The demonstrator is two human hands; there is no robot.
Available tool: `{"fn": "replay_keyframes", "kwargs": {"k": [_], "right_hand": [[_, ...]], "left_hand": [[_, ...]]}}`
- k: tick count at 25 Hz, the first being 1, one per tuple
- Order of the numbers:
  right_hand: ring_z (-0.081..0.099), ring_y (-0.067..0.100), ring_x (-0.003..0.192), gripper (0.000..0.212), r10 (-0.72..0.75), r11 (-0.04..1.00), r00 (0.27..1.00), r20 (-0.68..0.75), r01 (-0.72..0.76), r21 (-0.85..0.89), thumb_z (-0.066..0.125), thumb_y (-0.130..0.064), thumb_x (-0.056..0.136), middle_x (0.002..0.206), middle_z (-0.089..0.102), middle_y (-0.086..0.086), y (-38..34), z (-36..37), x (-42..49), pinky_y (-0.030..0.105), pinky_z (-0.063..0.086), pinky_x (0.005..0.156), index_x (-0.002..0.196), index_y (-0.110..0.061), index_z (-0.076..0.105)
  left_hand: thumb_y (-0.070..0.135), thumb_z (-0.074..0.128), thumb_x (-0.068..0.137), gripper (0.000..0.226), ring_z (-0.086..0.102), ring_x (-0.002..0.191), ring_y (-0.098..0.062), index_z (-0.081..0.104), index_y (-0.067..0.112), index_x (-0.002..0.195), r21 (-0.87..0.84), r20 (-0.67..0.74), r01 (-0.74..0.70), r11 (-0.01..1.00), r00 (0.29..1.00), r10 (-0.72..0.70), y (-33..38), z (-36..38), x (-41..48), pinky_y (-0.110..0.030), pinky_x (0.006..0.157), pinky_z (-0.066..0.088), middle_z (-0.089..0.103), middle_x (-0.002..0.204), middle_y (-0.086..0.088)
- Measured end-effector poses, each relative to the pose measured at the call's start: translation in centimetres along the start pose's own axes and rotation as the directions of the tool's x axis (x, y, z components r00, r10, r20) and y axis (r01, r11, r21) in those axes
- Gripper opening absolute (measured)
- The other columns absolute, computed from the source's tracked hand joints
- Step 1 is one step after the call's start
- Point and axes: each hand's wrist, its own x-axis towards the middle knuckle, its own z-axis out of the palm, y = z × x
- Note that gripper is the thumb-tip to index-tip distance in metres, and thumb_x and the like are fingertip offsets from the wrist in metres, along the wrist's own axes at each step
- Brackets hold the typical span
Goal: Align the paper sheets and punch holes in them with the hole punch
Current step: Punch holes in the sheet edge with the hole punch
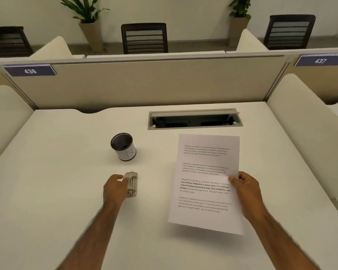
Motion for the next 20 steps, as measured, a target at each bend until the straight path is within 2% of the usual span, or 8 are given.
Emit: {"fn": "replay_keyframes", "kwargs": {"k": [2,4,7,9,13,14,17,20], "right_hand": [[0.075,0.036,0.087,0.012,0.012,1.0,0.999,-0.034,-0.011,0.021,0.062,-0.006,0.093,0.094,0.08,0.009,0.3,0.1,-0.7,0.058,0.059,0.088,0.097,-0.01,0.073],[0.074,0.04,0.091,0.012,0.028,0.999,0.999,-0.037,-0.026,0.039,0.062,-0.005,0.094,0.097,0.079,0.011,0.4,0.1,-1.3,0.058,0.059,0.088,0.098,-0.008,0.072],[0.074,0.042,0.092,0.012,0.026,0.999,0.999,-0.031,-0.025,0.033,0.061,-0.005,0.094,0.097,0.079,0.012,0.3,-0.5,-1.2,0.057,0.059,0.087,0.099,-0.008,0.072],[0.074,0.039,0.09,0.012,0.015,1.0,0.999,-0.03,-0.014,0.018,0.061,-0.005,0.094,0.096,0.079,0.011,-0.1,-1.2,-0.5,0.055,0.06,0.085,0.099,-0.008,0.072],[0.075,0.035,0.087,0.012,0.0,1.0,1.0,-0.022,0.001,0.027,0.061,-0.006,0.094,0.096,0.079,0.01,-0.4,-2.8,1.2,0.05,0.061,0.083,0.098,-0.01,0.072],[0.075,0.035,0.086,0.013,-0.001,1.0,1.0,-0.017,0.001,0.025,0.061,-0.006,0.094,0.096,0.08,0.01,-0.3,-3.0,1.6,0.05,0.061,0.082,0.097,-0.01,0.072],[0.076,0.032,0.084,0.013,0.013,1.0,1.0,0.017,-0.013,0.013,0.061,-0.005,0.094,0.097,0.08,0.01,0.0,-3.3,2.5,0.047,0.062,0.08,0.097,-0.01,0.072],[0.076,0.036,0.086,0.013,0.032,0.999,0.998,0.055,-0.032,-0.005,0.061,-0.004,0.093,0.097,0.079,0.011,0.6,-3.4,3.0,0.05,0.062,0.081,0.098,-0.008,0.072]], "left_hand": [[0.032,0.068,0.093,0.017,0.059,0.08,-0.021,0.066,0.017,0.1,0.017,0.022,-0.004,1.0,1.0,0.003,0.0,0.0,0.4,-0.028,0.058,0.04,0.071,0.105,-0.008],[0.028,0.069,0.092,0.014,0.06,0.076,-0.022,0.068,0.014,0.096,0.007,0.029,0.011,1.0,1.0,-0.011,0.1,0.1,0.9,-0.028,0.056,0.039,0.073,0.101,-0.01],[0.017,0.069,0.091,0.014,0.066,0.078,-0.028,0.074,0.007,0.1,-0.094,0.027,0.031,0.995,0.999,-0.028,0.9,0.5,0.8,-0.033,0.06,0.053,0.076,0.1,-0.013],[0.013,0.068,0.09,0.015,0.072,0.08,-0.033,0.077,0.006,0.1,-0.218,0.044,0.053,0.975,0.998,-0.044,2.0,1.1,0.1,-0.044,0.069,0.064,0.075,0.097,-0.014],[0.008,0.068,0.093,0.01,0.074,0.091,-0.041,0.074,0.004,0.099,-0.365,0.13,0.068,0.929,0.991,-0.021,5.0,3.2,-2.9,-0.054,0.078,0.065,0.073,0.101,-0.018],[0.006,0.067,0.094,0.007,0.074,0.089,-0.041,0.073,0.005,0.097,-0.4,0.163,0.083,0.913,0.986,-0.018,5.6,3.9,-3.9,-0.053,0.073,0.065,0.072,0.101,-0.019],[0.002,0.064,0.098,0.006,0.071,0.074,-0.033,0.07,0.003,0.095,-0.432,0.235,0.119,0.894,0.972,-0.016,6.8,6.1,-6.2,-0.035,0.047,0.063,0.069,0.096,-0.018],[0.003,0.064,0.099,0.009,0.069,0.065,-0.03,0.069,-0.001,0.104,-0.372,0.241,0.144,0.917,0.969,-0.055,7.1,8.1,-7.5,-0.028,0.04,0.058,0.069,0.095,-0.018]]}}
